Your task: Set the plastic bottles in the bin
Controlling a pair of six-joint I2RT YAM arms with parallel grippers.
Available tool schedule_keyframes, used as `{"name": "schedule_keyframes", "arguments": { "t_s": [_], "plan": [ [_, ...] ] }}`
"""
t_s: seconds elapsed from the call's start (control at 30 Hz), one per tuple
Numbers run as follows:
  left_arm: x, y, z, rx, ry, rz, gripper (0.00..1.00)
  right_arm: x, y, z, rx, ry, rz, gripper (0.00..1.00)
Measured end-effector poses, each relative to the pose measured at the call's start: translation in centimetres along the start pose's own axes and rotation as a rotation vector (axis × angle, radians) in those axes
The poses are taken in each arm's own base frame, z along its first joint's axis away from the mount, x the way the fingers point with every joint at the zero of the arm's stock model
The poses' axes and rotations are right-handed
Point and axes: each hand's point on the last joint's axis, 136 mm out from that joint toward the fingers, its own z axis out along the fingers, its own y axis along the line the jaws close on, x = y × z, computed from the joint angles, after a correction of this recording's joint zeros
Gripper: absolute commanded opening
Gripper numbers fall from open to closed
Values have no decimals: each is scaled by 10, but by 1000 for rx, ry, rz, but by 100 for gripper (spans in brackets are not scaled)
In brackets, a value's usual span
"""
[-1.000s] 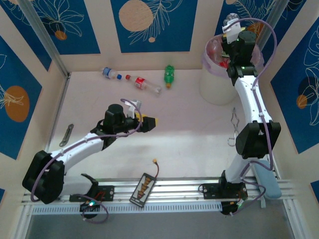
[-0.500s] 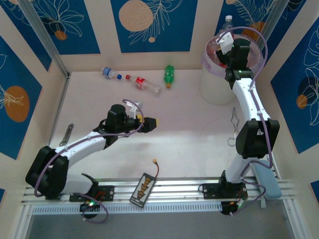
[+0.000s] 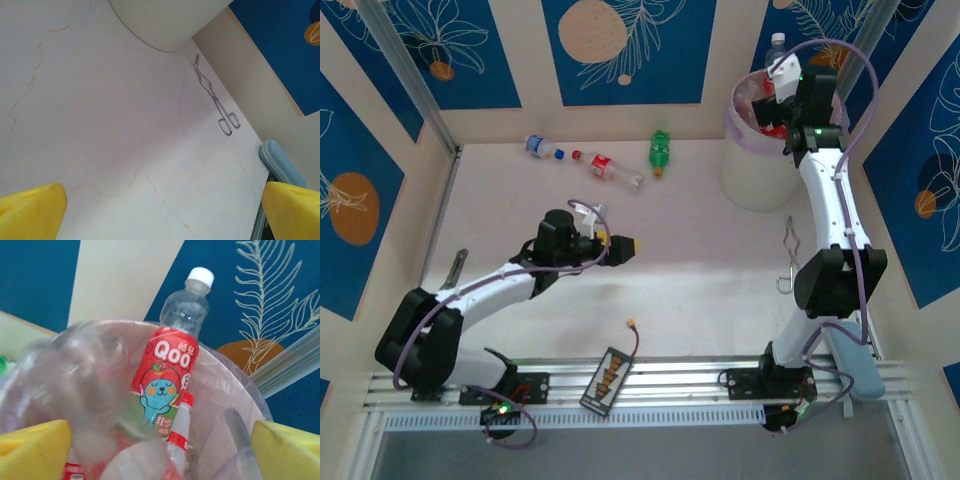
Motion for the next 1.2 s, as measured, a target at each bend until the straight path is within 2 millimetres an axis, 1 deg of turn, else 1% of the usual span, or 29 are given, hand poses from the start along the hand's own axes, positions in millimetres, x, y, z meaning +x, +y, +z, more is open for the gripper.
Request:
{"name": "schedule_keyframes", "arguments": {
  "t_s": [0.07, 0.17, 0.23, 0.3, 0.4, 0.63, 0.7, 0.8, 1.0, 1.2],
  "plan": [
    [0, 1, 1, 0, 1, -5, 100, -22, -11, -16, 1, -33, 59, 91],
    [1, 3, 4, -1, 2, -9, 100, -46, -24, -35, -2, -78, 139, 83],
    [2, 4, 5, 0, 2, -14, 100, -56, -27, -40, -14, -91, 185, 79],
    [3, 5, 6, -2, 6, -23, 100, -57, -27, -36, -25, -81, 235, 78],
    [3, 5, 6, -1, 5, -28, 100, -47, -20, -13, -44, -34, 309, 79],
    [3, 6, 6, -2, 6, -28, 100, 1, -2, 65, -44, 110, 420, 78],
    [3, 6, 6, -3, 7, -28, 100, 6, -2, 82, -30, 112, 440, 79],
    [3, 5, 6, -4, 6, -26, 100, 9, -9, 93, -6, 104, 467, 79],
    [1, 4, 5, -1, 1, -22, 100, 19, -17, 101, 15, 116, 513, 79],
    [2, 4, 5, -3, 3, -23, 100, 37, -25, 118, 31, 129, 553, 79]
  ]
}}
